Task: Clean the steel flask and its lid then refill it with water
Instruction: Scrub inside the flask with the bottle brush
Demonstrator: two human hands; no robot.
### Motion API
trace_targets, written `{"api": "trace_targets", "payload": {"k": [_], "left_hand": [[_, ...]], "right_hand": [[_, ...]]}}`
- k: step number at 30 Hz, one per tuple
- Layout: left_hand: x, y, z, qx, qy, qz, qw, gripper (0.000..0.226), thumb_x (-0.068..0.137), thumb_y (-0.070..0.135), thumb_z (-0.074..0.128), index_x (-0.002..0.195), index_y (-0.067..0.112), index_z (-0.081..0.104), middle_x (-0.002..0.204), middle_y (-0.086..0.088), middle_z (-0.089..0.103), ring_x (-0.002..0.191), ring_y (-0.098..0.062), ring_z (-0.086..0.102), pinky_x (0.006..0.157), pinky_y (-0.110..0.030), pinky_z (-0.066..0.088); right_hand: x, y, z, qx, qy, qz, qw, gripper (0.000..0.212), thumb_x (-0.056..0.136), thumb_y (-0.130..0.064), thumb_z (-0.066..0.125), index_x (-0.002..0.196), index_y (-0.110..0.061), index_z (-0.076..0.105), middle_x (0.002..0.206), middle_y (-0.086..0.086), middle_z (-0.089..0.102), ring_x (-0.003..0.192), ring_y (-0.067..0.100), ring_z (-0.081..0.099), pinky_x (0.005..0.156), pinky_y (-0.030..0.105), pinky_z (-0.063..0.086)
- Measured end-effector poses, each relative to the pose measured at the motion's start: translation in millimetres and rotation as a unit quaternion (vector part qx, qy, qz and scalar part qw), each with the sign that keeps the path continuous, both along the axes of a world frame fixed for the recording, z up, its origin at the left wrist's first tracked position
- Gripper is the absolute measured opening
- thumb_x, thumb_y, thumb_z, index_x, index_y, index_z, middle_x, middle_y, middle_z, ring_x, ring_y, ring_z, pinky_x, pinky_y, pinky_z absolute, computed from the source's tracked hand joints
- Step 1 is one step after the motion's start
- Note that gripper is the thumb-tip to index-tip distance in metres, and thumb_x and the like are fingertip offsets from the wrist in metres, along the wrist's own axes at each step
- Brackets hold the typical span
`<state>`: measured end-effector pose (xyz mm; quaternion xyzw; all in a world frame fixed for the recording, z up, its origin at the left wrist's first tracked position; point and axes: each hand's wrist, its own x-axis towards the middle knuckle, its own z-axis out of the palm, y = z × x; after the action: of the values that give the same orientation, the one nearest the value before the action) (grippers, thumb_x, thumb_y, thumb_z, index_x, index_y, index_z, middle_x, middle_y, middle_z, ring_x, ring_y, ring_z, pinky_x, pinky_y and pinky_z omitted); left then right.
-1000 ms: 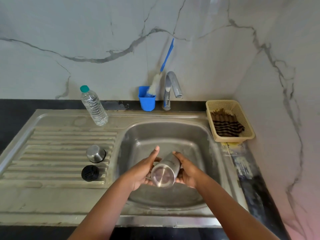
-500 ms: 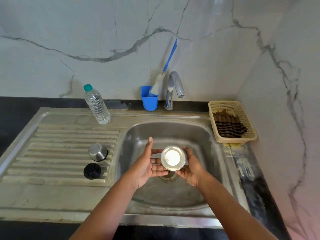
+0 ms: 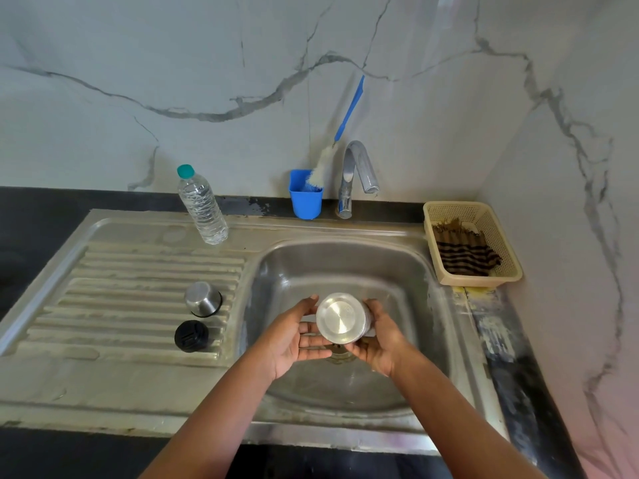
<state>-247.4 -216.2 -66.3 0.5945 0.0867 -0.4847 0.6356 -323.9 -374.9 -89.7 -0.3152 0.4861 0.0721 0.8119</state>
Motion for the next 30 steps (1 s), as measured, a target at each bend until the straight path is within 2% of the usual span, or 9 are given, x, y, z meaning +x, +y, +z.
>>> {"api": "trace_targets", "payload": {"k": [5,8,11,14,18,21,25,27,30], "left_hand": [[-0.1,1.4,-5.0,-0.005,-0.012,0.007,1.0,0.049,0.092,0.046,0.059,0.126,0.011,0.06,0.108,-0.021,0.072,0.096,-0.036,0.073,0.075,-0.044,0.06],[-0.8,1.9,-6.0,0.005,-0.022,-0.006,1.0,0.046,0.094,0.046,0.058,0.125,0.013,0.059,0.105,-0.021,0.073,0.095,-0.035,0.073,0.076,-0.045,0.06],[-1.7,3.9,-7.3,0.006,-0.012,-0.002,1.0,0.048,0.093,0.046,0.06,0.125,0.011,0.06,0.108,-0.022,0.072,0.097,-0.035,0.072,0.075,-0.044,0.06],[-3.1,6.3,-7.6,0.007,-0.011,-0.009,1.0,0.047,0.093,0.046,0.059,0.126,0.012,0.058,0.107,-0.022,0.073,0.096,-0.033,0.073,0.075,-0.044,0.06],[-5.0,11.7,-7.3,-0.003,-0.011,-0.008,1.0,0.048,0.094,0.046,0.059,0.128,0.012,0.058,0.11,-0.022,0.072,0.098,-0.035,0.072,0.077,-0.046,0.06],[-4.9,18.6,-5.9,-0.001,-0.019,-0.016,1.0,0.045,0.094,0.047,0.057,0.125,0.015,0.059,0.111,-0.019,0.072,0.099,-0.033,0.072,0.077,-0.046,0.059],[0.7,32.6,-4.8,0.043,-0.094,-0.035,0.994,0.054,0.08,0.06,0.065,0.119,0.023,0.065,0.111,-0.011,0.071,0.098,-0.022,0.069,0.082,-0.037,0.052],[5.4,39.8,-0.2,0.062,-0.143,-0.049,0.987,0.058,0.073,0.064,0.066,0.116,0.025,0.067,0.107,-0.002,0.073,0.098,-0.016,0.068,0.084,-0.033,0.049],[13.8,47.5,3.1,0.066,-0.224,-0.082,0.969,0.056,0.072,0.057,0.074,0.118,0.027,0.064,0.114,0.007,0.072,0.112,-0.01,0.064,0.089,-0.027,0.048]], "right_hand": [[-2.4,1.9,-9.3,0.006,-0.032,-0.01,0.999,0.057,0.091,-0.051,0.057,0.118,-0.001,0.063,0.098,0.021,0.069,0.077,0.03,0.068,0.056,0.035,0.059],[-4.2,3.1,-10.5,0.013,-0.013,-0.013,1.0,0.057,0.091,-0.05,0.058,0.117,0.001,0.061,0.096,0.023,0.067,0.068,0.03,0.069,0.05,0.034,0.059],[-4.9,2.4,-16.0,-0.002,-0.022,-0.001,1.0,0.061,0.091,-0.053,0.055,0.12,0.0,0.062,0.103,0.024,0.069,0.077,0.031,0.07,0.061,0.04,0.061],[-6.6,6.2,-16.6,0.009,-0.015,-0.005,1.0,0.061,0.092,-0.054,0.054,0.118,0.001,0.062,0.099,0.022,0.068,0.069,0.029,0.069,0.051,0.033,0.058],[-6.4,8.5,-20.3,0.0,-0.036,-0.004,0.999,0.063,0.093,-0.055,0.051,0.12,0.001,0.063,0.107,0.024,0.07,0.087,0.033,0.068,0.074,0.042,0.06],[-5.0,14.7,-15.2,-0.005,-0.029,-0.011,1.0,0.057,0.094,-0.051,0.053,0.117,0.0,0.063,0.094,0.02,0.069,0.079,0.03,0.067,0.056,0.035,0.06],[-1.7,21.7,-6.3,-0.088,-0.04,0.004,0.995,0.046,0.089,-0.041,0.064,0.122,-0.012,0.048,0.113,0.022,0.063,0.1,0.038,0.066,0.081,0.054,0.058],[0.0,25.2,-0.1,-0.146,-0.066,0.01,0.987,0.041,0.088,-0.03,0.068,0.12,-0.02,0.044,0.115,0.017,0.061,0.099,0.037,0.066,0.079,0.056,0.058],[3.9,25.9,10.4,-0.287,-0.111,0.048,0.95,0.051,0.081,-0.025,0.078,0.117,-0.03,0.044,0.114,0.007,0.064,0.094,0.025,0.069,0.07,0.045,0.061]]}}
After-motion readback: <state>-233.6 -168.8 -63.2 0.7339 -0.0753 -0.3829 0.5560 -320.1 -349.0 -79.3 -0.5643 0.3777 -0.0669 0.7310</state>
